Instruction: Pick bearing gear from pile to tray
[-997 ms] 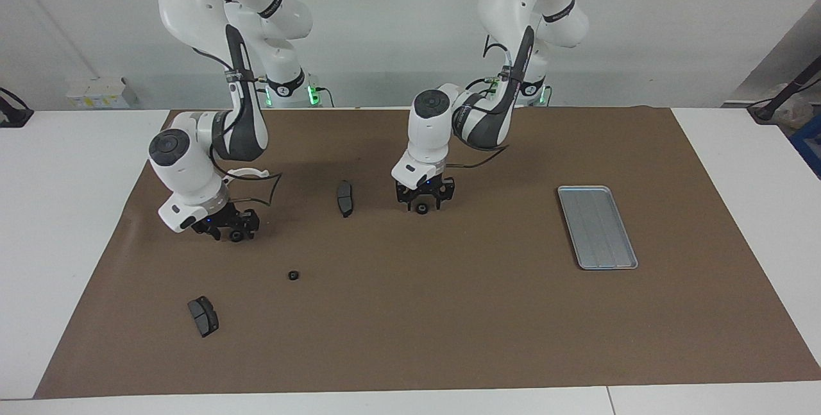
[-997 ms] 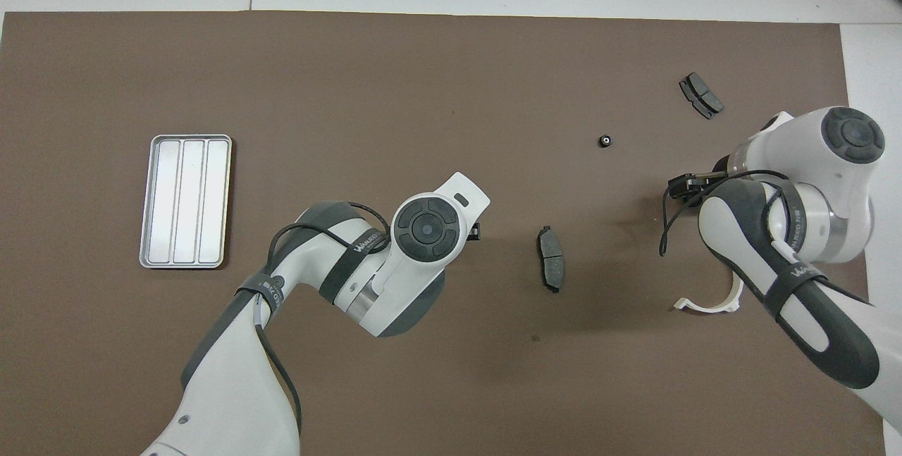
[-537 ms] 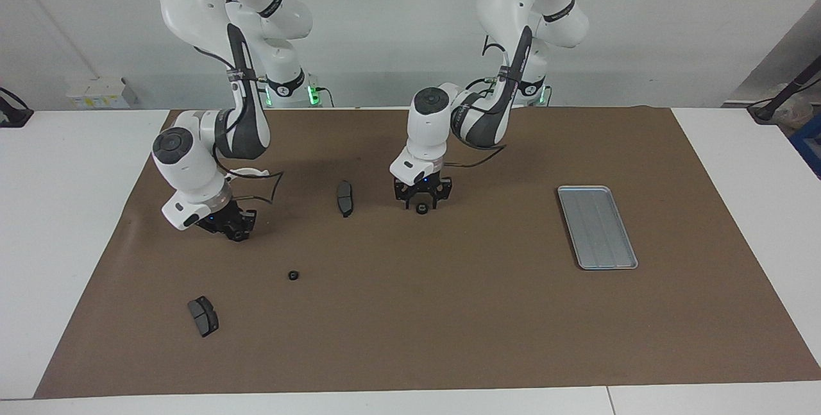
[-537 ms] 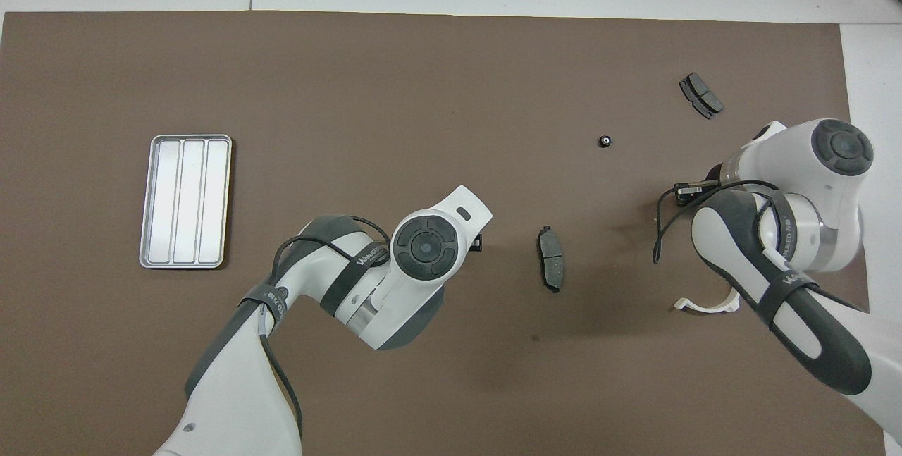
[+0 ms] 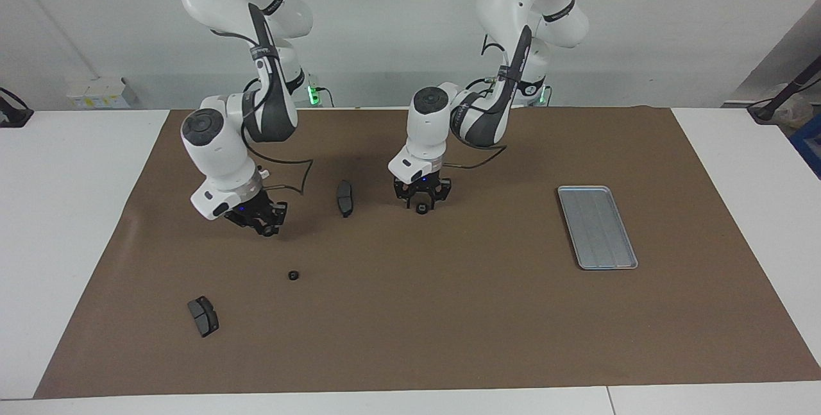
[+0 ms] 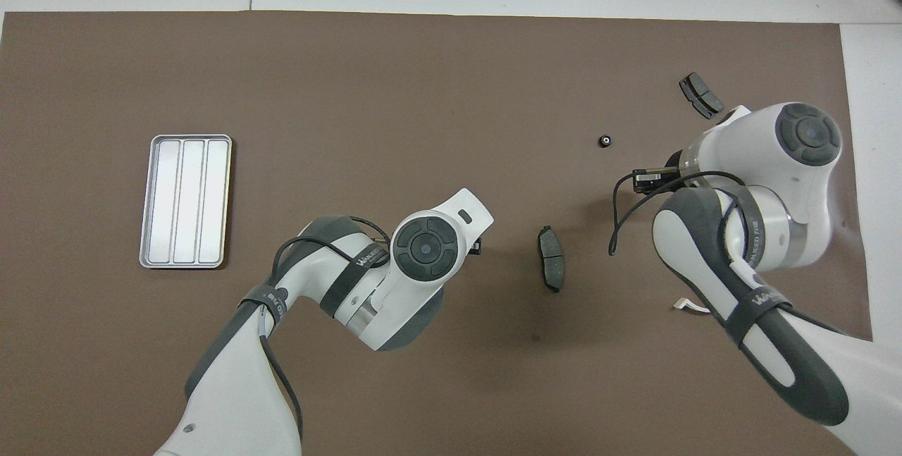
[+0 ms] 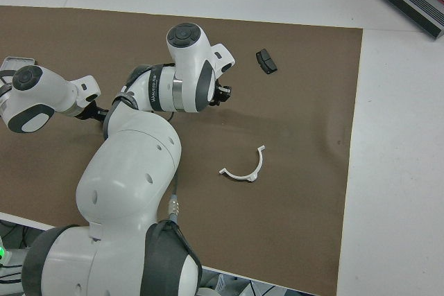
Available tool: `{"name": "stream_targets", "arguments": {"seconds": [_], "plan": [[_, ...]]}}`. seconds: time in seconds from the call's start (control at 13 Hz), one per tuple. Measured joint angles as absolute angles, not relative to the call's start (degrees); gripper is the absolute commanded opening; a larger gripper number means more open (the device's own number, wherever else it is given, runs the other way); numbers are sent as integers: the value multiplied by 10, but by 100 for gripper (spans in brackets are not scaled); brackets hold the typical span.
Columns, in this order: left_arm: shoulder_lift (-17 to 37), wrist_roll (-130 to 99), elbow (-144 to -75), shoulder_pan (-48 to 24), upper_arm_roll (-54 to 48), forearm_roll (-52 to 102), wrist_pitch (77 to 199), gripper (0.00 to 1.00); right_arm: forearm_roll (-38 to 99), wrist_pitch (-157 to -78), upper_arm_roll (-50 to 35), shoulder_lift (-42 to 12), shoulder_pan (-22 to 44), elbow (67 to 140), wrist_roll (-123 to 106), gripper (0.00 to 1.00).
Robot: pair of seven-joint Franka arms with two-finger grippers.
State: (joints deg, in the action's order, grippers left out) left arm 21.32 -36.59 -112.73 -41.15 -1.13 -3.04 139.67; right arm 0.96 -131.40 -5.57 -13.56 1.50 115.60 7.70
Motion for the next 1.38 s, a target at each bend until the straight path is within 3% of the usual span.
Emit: {"name": "stream_targets", "arguments": {"seconds": [0.38,0.84,1.15,1.38], "plan": [[207,-361,-1133,-417,-9,-33,1396,36,10,-1314,-56,-136,71,1139,174,3],[203,-359,-1138,-417,-8,-33,1397,24,10,-1316,-57,-136,83,1134,187,4],[203,-359,-1138,-417,-8,-33,1397,5,10,-1317,-57,-136,91,1133,200,4],[203,-359,-1138,-417,-8,-33,1397,0,10,-1323,-57,-136,110,1130,237,4]]}}
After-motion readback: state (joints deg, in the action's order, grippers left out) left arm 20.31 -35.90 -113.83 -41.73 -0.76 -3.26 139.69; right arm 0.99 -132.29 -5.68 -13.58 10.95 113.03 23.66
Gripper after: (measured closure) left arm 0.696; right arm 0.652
